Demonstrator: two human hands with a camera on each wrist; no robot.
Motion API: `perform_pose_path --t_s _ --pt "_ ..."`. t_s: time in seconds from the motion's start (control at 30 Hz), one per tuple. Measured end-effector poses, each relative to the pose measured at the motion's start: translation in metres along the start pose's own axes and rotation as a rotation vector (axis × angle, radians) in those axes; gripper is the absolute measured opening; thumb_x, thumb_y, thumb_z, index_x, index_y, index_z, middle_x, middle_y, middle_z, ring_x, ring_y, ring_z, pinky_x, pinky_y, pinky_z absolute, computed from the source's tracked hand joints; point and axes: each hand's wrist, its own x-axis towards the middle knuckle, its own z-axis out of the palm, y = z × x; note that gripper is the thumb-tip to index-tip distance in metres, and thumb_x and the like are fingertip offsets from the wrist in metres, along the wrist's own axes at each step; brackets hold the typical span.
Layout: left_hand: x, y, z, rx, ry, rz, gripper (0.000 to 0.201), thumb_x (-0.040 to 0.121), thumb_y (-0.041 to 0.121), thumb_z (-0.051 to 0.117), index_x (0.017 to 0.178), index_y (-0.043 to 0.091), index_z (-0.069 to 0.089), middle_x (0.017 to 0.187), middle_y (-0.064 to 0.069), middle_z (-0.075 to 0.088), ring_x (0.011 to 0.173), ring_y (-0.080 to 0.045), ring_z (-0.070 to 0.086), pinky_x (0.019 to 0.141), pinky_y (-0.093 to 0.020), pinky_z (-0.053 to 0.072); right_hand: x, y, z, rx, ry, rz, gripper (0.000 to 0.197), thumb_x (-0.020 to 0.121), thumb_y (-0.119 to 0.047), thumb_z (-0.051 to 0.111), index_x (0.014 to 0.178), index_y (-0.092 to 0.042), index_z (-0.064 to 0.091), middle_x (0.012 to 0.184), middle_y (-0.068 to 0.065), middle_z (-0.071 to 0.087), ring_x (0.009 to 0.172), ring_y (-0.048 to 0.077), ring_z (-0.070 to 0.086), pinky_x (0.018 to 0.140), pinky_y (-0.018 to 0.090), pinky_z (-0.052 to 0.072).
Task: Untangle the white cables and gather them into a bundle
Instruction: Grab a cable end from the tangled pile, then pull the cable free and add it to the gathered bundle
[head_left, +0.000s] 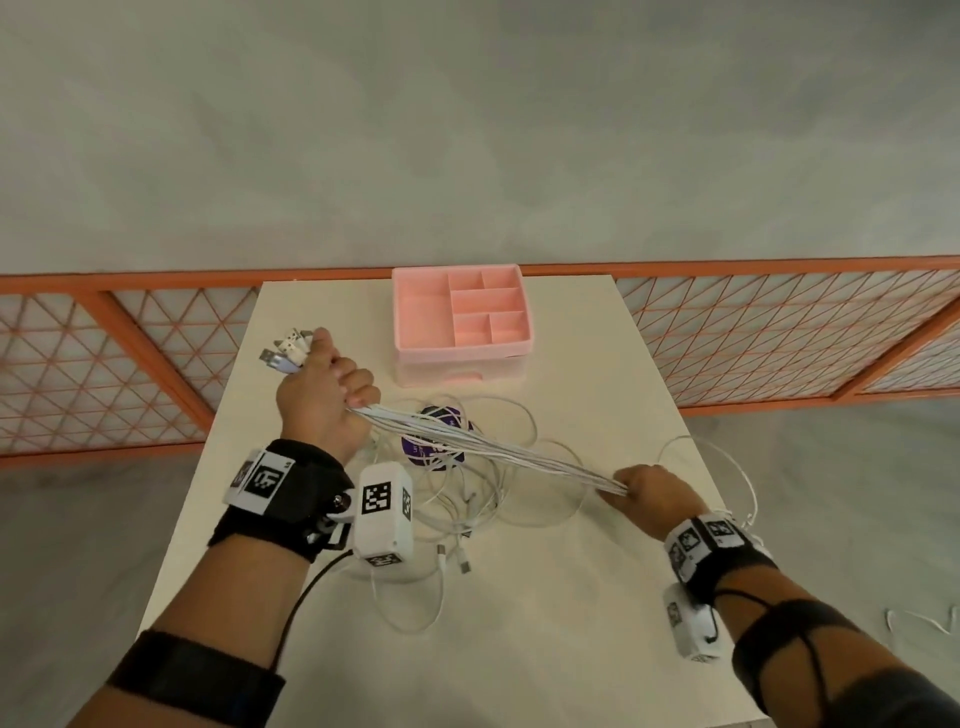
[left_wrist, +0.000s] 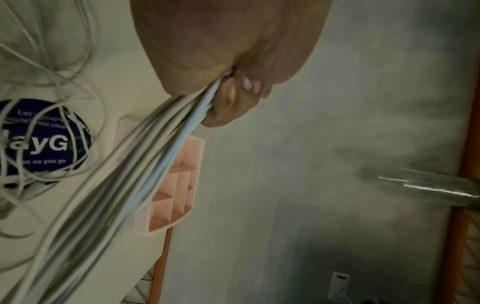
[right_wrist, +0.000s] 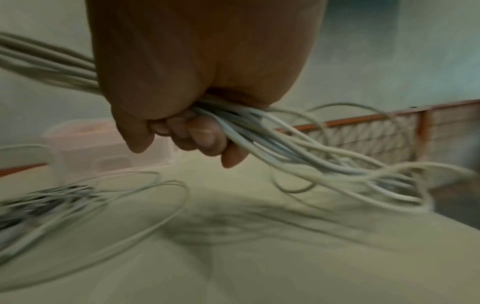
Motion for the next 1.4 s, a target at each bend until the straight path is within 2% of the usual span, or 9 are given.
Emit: perform_pose_path --t_s 0.27,0.4,0.6,0.8,0.97,1.1,1.2,1.27,1.4 --pt "0.005 -0.016 -0.022 0.084 0.072 -0.072 0.038 0.104 0.031 0.051 0.067 0.022 0.049 0.05 0.008 0.03 0.036 -0.005 0.022 0.034 -0.017 0.019 -0.01 0.094 -0.027 0.051 0.086 0.351 0.031 0.093 -0.041 0.062 0.066 -0.026 0.059 0.066 -0.001 0.062 0.064 0.022 0.06 0.065 0.027 0.043" --pt "0.0 -0.035 -0.044 0.316 0.022 -0.142 0.037 0.104 0.03 0.052 0.068 0.022 0.046 0.051 0.007 0.031 0.037 -0.005 0.025 0.035 -0.015 0.019 -0.004 0.117 -0.046 -0.005 0.224 0.441 0.032 0.095 -0.021 0.058 0.063 -0.022 0.055 0.069 0.009 0.063 0.066 0.027 0.058 0.067 0.03 0.043" --pt "-0.011 -0.058 -0.075 0.626 -0.052 -0.256 0.038 0.101 0.029 0.056 0.068 0.019 0.041 0.051 0.005 0.03 0.038 -0.008 0.024 0.036 -0.016 0.021 0.014 0.127 -0.06 0.018 0.545 0.4 0.043 0.099 -0.041 0.046 0.075 -0.009 0.06 0.069 0.014 0.059 0.068 0.034 0.061 0.07 0.05 0.057" --pt "-0.015 -0.051 -0.082 0.712 -0.045 -0.218 0.041 0.101 0.033 0.057 0.067 0.02 0.038 0.05 0.005 0.029 0.038 -0.008 0.023 0.039 -0.016 0.019 0.005 0.125 0.014 -0.005 0.1 0.488 0.023 0.095 -0.018 0.056 0.107 -0.001 0.067 0.112 0.024 0.067 0.105 0.042 0.063 0.089 0.043 0.05" --pt "-0.02 -0.043 -0.082 0.692 -0.021 -0.205 0.037 0.102 0.031 0.056 0.068 0.021 0.042 0.05 0.007 0.031 0.038 -0.007 0.024 0.037 -0.016 0.017 0.006 0.124 0.046 -0.009 -0.082 0.485 0.045 0.092 -0.026 0.063 0.127 0.004 0.059 0.128 0.025 0.061 0.119 0.037 0.059 0.099 0.038 0.047" --pt "-0.022 -0.048 -0.085 0.768 -0.029 -0.21 0.042 0.101 0.033 0.057 0.065 0.021 0.039 0.05 0.005 0.032 0.038 -0.008 0.025 0.041 -0.017 0.017 0.015 0.114 0.023 -0.154 -0.334 0.49 0.067 0.065 -0.033 0.089 0.122 -0.009 0.063 0.123 0.011 0.067 0.113 0.026 0.063 0.093 0.031 0.049" --pt "-0.024 -0.054 -0.089 0.811 -0.048 -0.252 0.044 0.101 0.034 0.057 0.063 0.021 0.038 0.051 0.005 0.032 0.038 -0.009 0.025 0.043 -0.017 0.018 0.028 0.09 0.008 -0.294 -0.25 0.377 0.053 0.066 -0.039 0.067 0.112 -0.014 0.063 0.112 0.005 0.068 0.105 0.025 0.065 0.091 0.032 0.053" --pt "-0.027 -0.06 -0.093 0.855 -0.066 -0.287 0.044 0.1 0.035 0.058 0.064 0.02 0.038 0.051 0.005 0.033 0.038 -0.009 0.026 0.041 -0.017 0.02 0.032 0.046 -0.003 -0.288 -0.173 0.201 0.046 0.076 -0.036 0.05 0.116 -0.018 0.064 0.123 0.005 0.064 0.115 0.024 0.06 0.101 0.032 0.047" --pt "-0.036 -0.069 -0.102 0.895 -0.068 -0.368 0.041 0.101 0.033 0.057 0.066 0.019 0.039 0.05 0.005 0.034 0.039 -0.009 0.026 0.041 -0.016 0.02 0.023 -0.067 -0.009 -0.021 -0.165 -0.113 0.029 0.091 -0.012 0.055 0.114 -0.017 0.071 0.122 0.004 0.066 0.115 0.02 0.06 0.095 0.022 0.04"
